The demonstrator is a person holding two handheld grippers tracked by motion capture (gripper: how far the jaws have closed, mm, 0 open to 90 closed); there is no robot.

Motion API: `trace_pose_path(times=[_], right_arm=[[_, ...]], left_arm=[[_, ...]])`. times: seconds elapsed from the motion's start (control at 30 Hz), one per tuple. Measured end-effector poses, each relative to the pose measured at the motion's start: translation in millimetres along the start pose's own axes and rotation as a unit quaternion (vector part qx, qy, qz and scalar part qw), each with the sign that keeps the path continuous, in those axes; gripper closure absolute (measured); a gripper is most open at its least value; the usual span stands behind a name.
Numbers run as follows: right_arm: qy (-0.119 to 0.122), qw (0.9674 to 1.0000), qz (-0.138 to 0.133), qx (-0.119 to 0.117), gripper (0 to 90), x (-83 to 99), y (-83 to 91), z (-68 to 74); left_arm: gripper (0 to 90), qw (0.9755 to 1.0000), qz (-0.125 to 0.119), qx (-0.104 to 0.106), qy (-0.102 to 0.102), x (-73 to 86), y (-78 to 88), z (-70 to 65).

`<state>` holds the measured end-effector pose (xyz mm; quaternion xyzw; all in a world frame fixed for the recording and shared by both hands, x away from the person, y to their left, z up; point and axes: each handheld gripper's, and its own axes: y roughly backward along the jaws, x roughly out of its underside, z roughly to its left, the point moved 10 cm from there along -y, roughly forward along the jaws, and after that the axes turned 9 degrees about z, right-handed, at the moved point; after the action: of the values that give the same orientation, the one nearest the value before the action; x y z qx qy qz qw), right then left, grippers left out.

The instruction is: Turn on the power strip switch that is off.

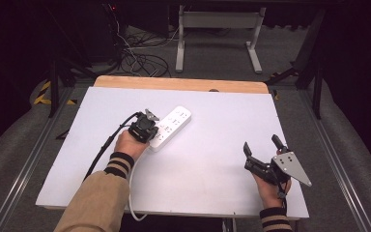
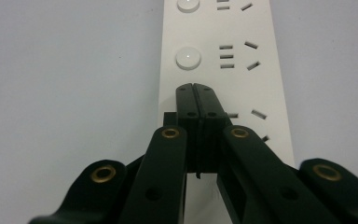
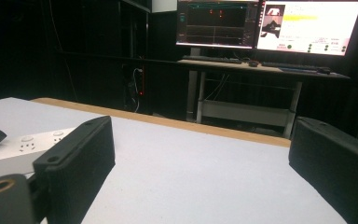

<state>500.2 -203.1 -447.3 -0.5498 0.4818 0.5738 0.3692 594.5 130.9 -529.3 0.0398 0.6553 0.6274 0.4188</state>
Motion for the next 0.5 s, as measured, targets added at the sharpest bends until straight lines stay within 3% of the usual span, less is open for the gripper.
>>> trace_pose_path(times=[0.3, 0.4, 0.5], right_arm=[[-0.004, 1.0000, -0.001, 0.002, 7.3, -0.4, 0.2, -2.3], [-0.003, 1.0000, -0.003, 0.001, 7.3, -0.9, 0.6, -1.7], [-0.003, 1.0000, 0.000, 0.002, 7.3, -0.1, -0.1, -2.0]], left_arm=[[90.0, 0.9999, -0.005, 0.011, 0.006, 0.6, 0.2, 1.2], [90.0, 0.9995, -0.008, 0.027, 0.016, 1.0, 0.2, 1.9], [90.0, 0.9996, -0.012, 0.022, 0.013, 1.1, 0.2, 1.9]])
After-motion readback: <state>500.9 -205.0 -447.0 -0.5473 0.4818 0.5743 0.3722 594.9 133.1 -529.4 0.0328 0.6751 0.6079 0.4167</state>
